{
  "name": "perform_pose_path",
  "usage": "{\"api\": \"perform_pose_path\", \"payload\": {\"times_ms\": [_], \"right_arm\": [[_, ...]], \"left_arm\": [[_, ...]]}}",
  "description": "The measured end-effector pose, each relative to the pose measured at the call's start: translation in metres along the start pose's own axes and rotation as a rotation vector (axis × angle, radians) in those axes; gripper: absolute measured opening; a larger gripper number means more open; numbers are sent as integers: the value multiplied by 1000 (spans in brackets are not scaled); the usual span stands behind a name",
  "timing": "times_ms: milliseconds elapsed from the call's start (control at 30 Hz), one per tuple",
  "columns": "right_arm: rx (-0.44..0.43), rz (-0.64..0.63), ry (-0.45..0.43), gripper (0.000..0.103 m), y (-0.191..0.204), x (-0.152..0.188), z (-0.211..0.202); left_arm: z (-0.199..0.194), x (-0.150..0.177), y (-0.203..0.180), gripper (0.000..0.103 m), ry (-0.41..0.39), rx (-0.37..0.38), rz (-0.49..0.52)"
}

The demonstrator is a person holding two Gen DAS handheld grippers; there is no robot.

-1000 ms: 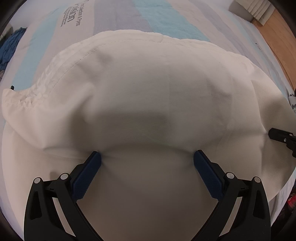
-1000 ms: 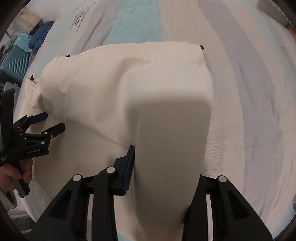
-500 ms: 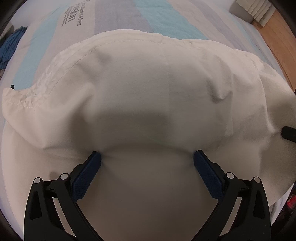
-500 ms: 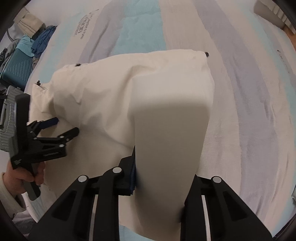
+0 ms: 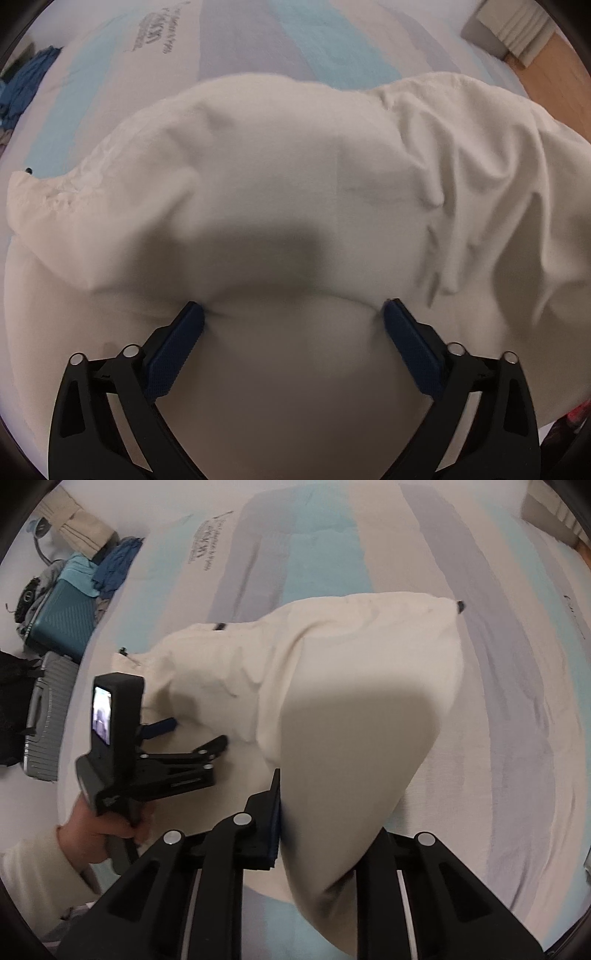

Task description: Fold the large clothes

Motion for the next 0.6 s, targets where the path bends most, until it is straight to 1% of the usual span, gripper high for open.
{"api": "perform_pose_path", "payload": {"times_ms": [67,167,233,267,300,333,367,433,500,533,567,600], "right_arm": [[-10,-2,-3,16,9,-5,-6],[-21,7,-14,16,21,-14,-18],[-31,7,-23,15,33,-20,-26],[-31,-2,-23,15,41,-22,-29],[-40,-6,-27,9,47,-23,-32],[-71,-11,-28,7,56,-24,-35],[-85,-27,-25,7,66,-25,-37],[-70,-106,-30,6,86,-24,-35],[-104,-81,6,6,96,-18,-21],[-104,-83,15,5,98,-15,-15],[-67,-97,12,5,95,-12,-8],[-51,-88,17,5,92,-9,-3]], "left_arm": [[-13,0,8,94,-19,5,-23],[-40,3,26,93,-55,-19,-21],[-54,9,41,93,-68,-47,-19],[-62,14,53,93,-73,-76,-12],[-67,19,62,94,-77,-98,-7],[-68,25,72,94,-74,-114,-13],[-66,30,77,93,-69,-110,-21],[-62,33,73,94,-78,-124,21],[-57,30,69,97,-83,-122,9],[-54,28,67,97,-83,-122,2],[-52,26,66,97,-80,-121,7],[-49,27,65,96,-72,-115,8]]}}
Point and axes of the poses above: each gripper's, at about its wrist camera, not at the fingertips, and z roughly the way its jaws point, y to its left, x to its underside, the point moved 4 cm from there along z, roughly the way its jaws point, and after that the axes turned 14 degrees about -y, right-handed, at the moved point
